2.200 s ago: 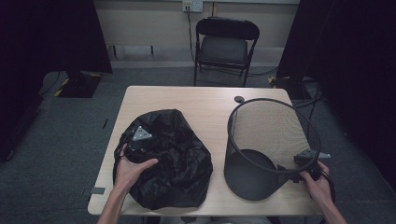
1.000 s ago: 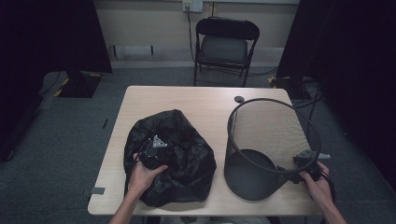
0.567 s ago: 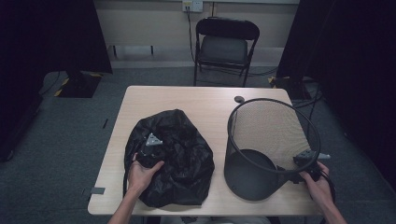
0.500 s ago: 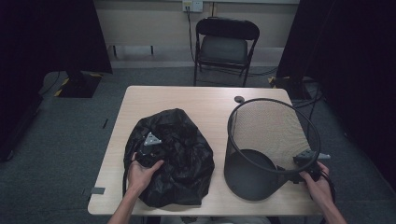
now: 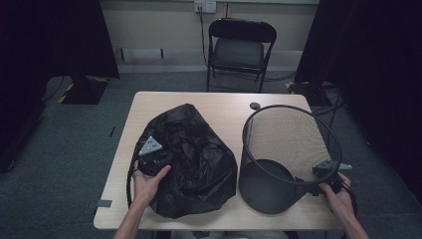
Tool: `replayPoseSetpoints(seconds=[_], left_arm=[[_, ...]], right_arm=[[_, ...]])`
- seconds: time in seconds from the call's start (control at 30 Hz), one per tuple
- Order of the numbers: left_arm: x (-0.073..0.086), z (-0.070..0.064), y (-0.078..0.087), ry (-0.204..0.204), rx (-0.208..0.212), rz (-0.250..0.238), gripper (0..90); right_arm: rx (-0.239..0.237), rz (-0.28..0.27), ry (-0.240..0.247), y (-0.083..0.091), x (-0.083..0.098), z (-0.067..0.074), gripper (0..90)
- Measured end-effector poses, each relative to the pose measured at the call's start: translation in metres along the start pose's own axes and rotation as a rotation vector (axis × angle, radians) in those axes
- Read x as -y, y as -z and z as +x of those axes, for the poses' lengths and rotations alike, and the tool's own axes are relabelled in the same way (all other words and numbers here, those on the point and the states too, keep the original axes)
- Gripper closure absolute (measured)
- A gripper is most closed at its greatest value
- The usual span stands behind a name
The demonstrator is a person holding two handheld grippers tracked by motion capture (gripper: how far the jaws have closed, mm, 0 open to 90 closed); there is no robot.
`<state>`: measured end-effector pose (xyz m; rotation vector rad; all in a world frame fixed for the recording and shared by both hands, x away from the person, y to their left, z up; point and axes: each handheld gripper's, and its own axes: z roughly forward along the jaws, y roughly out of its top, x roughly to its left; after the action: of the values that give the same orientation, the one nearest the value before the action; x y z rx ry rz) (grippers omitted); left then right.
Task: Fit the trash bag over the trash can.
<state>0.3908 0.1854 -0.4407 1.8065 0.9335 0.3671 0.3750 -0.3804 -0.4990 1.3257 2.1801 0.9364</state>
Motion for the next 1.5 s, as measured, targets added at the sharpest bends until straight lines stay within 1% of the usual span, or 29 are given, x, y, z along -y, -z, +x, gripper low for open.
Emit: replayPoseSetpoints(seconds=[0.13, 0.27, 0.47, 0.53, 0.63, 0.7, 0.77, 0.83, 0.93, 1.0, 1.03, 1.13, 1.27, 1.33, 1.4, 1.5], left_arm=[[-0.003, 0.0, 0.007, -0.001, 0.01, -0.033, 83.9], [-0.005, 0.002, 0.014, 0.011, 0.015, -0.062, 83.9], [-0.014, 0.001, 0.025, 0.004, 0.019, -0.109, 83.9], [-0.017, 0.0, 0.027, 0.001, 0.023, -0.117, 83.9], [-0.02, -0.001, 0.028, -0.013, 0.02, -0.118, 83.9], [-0.023, -0.002, 0.029, -0.011, 0.02, -0.128, 83.9], [-0.028, -0.002, 0.028, -0.005, 0.025, -0.146, 83.9], [-0.035, -0.004, 0.027, -0.015, 0.028, -0.151, 83.9], [-0.048, -0.006, 0.028, -0.013, 0.034, -0.193, 83.9], [-0.056, -0.009, 0.031, -0.008, 0.024, -0.224, 83.9], [-0.059, -0.009, 0.033, 0.0, 0.032, -0.242, 83.9], [-0.067, -0.011, 0.038, 0.0, 0.05, -0.28, 83.9], [-0.07, -0.011, 0.049, 0.015, 0.081, -0.359, 83.9], [-0.071, -0.01, 0.053, 0.01, 0.084, -0.36, 83.9], [-0.071, -0.009, 0.058, 0.01, 0.104, -0.384, 83.9], [-0.072, -0.01, 0.067, -0.01, 0.112, -0.397, 83.9]], right_arm=[[0.001, 0.0, -0.001, 0.0, 0.0, 0.0, 11.8], [0.001, 0.0, -0.001, 0.0, 0.0, 0.0, 11.8], [0.001, 0.0, -0.001, 0.0, 0.0, 0.0, 11.8], [0.001, 0.0, -0.001, 0.0, 0.0, 0.0, 11.8], [0.001, 0.0, -0.001, 0.0, 0.0, 0.0, 11.8], [0.002, 0.0, -0.001, 0.0, 0.0, 0.0, 11.8], [0.002, 0.0, -0.001, 0.0, 0.0, 0.0, 11.7], [0.002, 0.0, -0.001, 0.0, 0.0, 0.0, 11.7], [0.002, 0.0, -0.001, 0.0, 0.0, 0.0, 11.6], [0.002, 0.0, -0.002, 0.0, 0.0, 0.0, 11.6], [0.003, 0.001, -0.002, 0.0, 0.0, 0.0, 11.6], [0.004, 0.001, -0.003, 0.0, 0.0, 0.0, 11.4], [0.005, 0.001, -0.004, 0.0, 0.0, 0.0, 11.5], [0.005, 0.001, -0.005, 0.0, 0.0, 0.0, 11.5], [0.006, 0.0, -0.01, 0.0, 0.0, 0.0, 11.5], [-0.002, -0.003, -0.023, 0.003, 0.002, 0.0, 12.0]])
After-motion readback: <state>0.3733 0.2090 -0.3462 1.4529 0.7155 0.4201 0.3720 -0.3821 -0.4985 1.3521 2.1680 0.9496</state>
